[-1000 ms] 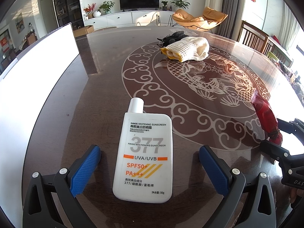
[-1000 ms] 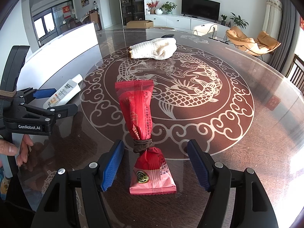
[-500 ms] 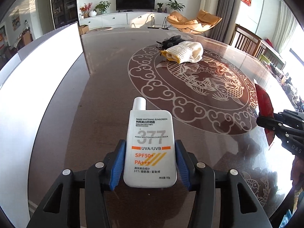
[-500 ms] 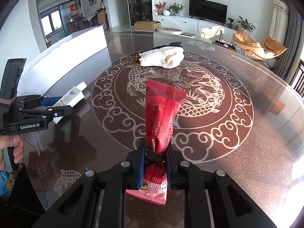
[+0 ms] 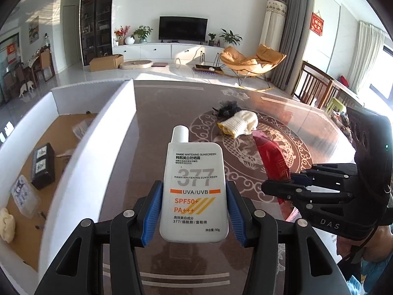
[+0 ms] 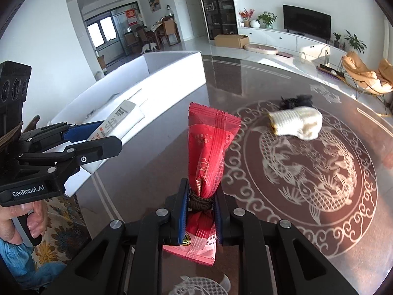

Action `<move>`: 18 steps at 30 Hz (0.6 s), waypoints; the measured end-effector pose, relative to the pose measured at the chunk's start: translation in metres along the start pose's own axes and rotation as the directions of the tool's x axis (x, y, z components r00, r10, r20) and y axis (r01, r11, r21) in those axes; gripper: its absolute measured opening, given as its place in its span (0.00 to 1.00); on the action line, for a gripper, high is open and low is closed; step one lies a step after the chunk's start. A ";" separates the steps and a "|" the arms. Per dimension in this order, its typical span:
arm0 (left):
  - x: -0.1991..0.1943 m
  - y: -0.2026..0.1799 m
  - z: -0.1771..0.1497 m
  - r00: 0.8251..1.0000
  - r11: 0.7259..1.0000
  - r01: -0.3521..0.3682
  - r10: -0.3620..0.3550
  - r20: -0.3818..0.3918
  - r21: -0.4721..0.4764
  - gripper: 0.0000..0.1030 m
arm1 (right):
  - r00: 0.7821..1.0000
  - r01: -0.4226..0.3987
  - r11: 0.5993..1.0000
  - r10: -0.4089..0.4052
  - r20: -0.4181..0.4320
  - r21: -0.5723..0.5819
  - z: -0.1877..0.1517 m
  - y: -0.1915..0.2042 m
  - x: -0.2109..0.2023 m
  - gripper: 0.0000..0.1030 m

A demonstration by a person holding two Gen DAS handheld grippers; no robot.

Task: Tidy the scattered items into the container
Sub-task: 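Close the left gripper on the bottle while the right closes on the packet and lifts, then carry the bottle and packet into the container and open both grippers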

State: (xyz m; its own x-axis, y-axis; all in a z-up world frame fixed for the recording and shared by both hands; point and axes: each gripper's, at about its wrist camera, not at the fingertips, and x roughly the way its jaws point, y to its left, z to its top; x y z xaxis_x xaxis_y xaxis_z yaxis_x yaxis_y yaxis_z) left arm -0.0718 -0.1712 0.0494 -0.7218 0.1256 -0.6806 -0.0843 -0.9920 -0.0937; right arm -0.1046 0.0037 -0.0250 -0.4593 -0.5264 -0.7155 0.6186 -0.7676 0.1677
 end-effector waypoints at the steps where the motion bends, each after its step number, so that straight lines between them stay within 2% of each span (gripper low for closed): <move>1: -0.011 0.019 0.008 0.999 0.999 -0.030 0.030 0.013 -0.014 0.49 | 0.999 -0.028 0.999 0.028 0.019 -0.022 0.020 0.016 0.003 0.18; 5: -0.044 0.108 0.028 0.984 0.980 -0.174 0.176 0.019 -0.099 0.49 | 0.987 -0.141 0.986 0.148 0.069 -0.092 0.093 0.081 0.022 0.18; 9: -0.051 0.192 0.020 0.965 0.941 -0.262 0.256 -0.054 -0.216 0.49 | 0.971 -0.223 0.966 0.233 0.059 -0.133 0.140 0.144 0.064 0.19; 11: -0.045 0.222 0.010 0.954 0.922 -0.298 0.280 -0.109 -0.248 0.49 | 0.969 -0.240 0.958 0.245 0.014 -0.156 0.149 0.171 0.094 0.19; 14: -0.025 0.246 -0.006 0.943 0.912 -0.312 0.263 -0.204 -0.267 0.49 | 0.964 -0.261 0.952 0.249 -0.093 -0.157 0.148 0.198 0.143 0.19; 15: -0.015 0.250 -0.011 0.933 0.909 -0.325 0.263 -0.246 -0.262 0.49 | 0.960 -0.265 0.952 0.246 -0.135 -0.153 0.145 0.203 0.159 0.21; 17: -0.002 0.256 -0.018 0.907 0.897 -0.368 0.288 -0.307 -0.246 0.52 | 0.946 -0.254 0.957 0.215 -0.244 -0.141 0.138 0.209 0.190 0.34; 18: 0.001 0.257 -0.020 0.900 0.891 -0.384 0.302 -0.314 -0.244 0.58 | 0.937 -0.251 0.958 0.205 -0.285 -0.137 0.133 0.210 0.201 0.50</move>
State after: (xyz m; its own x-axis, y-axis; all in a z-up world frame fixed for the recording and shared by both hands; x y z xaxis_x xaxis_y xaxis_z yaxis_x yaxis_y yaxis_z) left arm -0.0808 -0.4257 0.0099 -0.4597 -0.1834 -0.8689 0.3696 -0.9292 0.0006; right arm -0.1525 -0.3120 -0.0435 -0.1221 -0.5463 -0.8287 0.7953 -0.5533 0.2476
